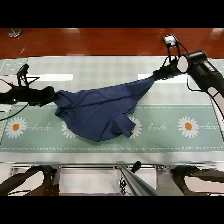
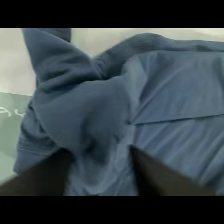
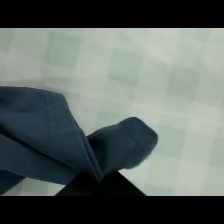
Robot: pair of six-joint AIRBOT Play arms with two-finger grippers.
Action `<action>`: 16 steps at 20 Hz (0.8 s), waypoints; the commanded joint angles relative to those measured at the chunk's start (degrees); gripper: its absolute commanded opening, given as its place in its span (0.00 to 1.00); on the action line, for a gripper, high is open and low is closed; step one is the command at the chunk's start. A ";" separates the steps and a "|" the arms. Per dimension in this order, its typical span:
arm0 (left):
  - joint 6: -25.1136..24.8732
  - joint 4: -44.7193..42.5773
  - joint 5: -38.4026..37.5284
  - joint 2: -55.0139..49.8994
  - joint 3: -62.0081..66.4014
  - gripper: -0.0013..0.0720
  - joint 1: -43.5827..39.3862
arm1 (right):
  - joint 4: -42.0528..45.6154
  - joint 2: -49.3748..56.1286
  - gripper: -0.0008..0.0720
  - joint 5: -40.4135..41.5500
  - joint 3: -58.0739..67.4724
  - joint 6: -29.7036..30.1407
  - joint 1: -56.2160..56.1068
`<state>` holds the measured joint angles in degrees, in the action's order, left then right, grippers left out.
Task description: Fold the shirts.
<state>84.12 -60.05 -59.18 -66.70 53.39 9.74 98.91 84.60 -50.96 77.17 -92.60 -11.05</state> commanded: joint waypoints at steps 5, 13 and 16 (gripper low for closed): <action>3.19 -0.90 -18.91 9.97 4.26 0.98 2.12 | -4.24 -1.31 0.06 -0.92 -0.02 -0.17 -0.02; 4.26 24.28 -6.67 20.92 -32.22 0.97 -12.44 | -6.08 -1.31 0.06 -0.92 -0.02 1.84 -0.02; 4.76 25.40 -0.24 19.39 -34.58 0.97 -19.89 | -6.10 -1.31 0.06 -1.97 -0.02 1.92 -0.02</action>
<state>88.33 -40.05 -66.43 -47.09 23.75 -4.10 93.14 83.33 -52.12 77.17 -91.09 -11.05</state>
